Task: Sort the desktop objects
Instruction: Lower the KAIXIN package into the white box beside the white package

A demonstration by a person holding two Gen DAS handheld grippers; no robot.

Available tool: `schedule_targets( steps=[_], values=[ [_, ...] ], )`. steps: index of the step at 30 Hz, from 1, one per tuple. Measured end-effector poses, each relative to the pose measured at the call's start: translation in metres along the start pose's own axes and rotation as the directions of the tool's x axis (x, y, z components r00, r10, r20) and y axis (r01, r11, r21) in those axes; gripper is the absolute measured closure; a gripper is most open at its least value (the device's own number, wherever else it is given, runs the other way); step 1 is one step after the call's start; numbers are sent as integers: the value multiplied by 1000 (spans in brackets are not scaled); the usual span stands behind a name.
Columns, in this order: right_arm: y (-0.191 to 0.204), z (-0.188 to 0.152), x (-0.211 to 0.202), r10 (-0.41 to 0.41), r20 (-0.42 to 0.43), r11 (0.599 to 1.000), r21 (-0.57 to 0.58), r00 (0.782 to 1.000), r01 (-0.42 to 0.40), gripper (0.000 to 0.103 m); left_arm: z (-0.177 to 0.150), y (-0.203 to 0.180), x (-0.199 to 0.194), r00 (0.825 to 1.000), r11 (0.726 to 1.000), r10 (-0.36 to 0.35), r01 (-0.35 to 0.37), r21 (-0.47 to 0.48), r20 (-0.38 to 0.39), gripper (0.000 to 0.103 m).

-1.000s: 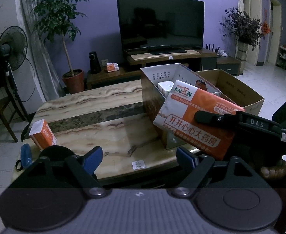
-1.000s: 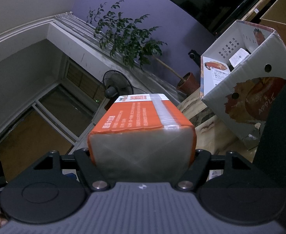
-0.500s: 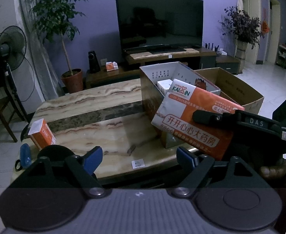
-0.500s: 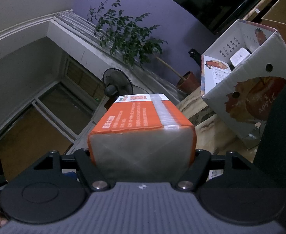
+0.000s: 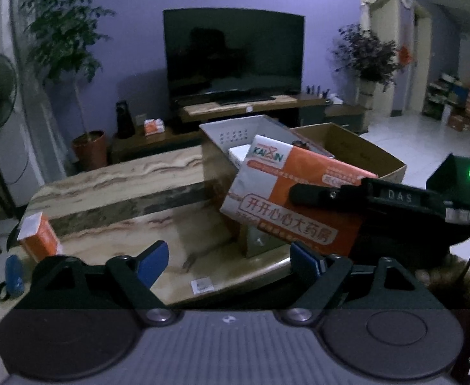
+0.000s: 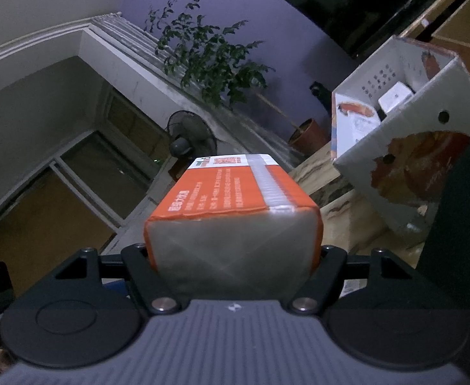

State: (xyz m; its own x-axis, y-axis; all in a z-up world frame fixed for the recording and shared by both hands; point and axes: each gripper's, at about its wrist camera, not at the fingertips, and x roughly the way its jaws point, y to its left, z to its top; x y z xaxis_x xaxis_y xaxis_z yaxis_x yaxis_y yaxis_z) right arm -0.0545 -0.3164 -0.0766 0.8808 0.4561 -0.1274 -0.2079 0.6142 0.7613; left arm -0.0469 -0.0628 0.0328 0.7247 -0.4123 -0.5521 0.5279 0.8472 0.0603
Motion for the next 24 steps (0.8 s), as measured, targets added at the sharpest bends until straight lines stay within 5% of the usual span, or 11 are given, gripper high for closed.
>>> schedule_targets(
  steps=[8,15,20,24],
  values=[
    [11,25,2,-51,17,997,-61,999,52,29,-5,23,8,998,999,26,-24,-41,60,24],
    [15,89,14,-170,46,978,-114,984,174,29,-6,44,24,998,998,40,-37,-53,54,24],
    [21,143,38,-302,15,934,-197,953,299,29,-9,44,36,998,999,38,-38,14,58,28],
    [15,174,70,-423,-46,883,-246,905,400,29,-11,40,51,999,997,31,-33,67,41,29]
  ],
)
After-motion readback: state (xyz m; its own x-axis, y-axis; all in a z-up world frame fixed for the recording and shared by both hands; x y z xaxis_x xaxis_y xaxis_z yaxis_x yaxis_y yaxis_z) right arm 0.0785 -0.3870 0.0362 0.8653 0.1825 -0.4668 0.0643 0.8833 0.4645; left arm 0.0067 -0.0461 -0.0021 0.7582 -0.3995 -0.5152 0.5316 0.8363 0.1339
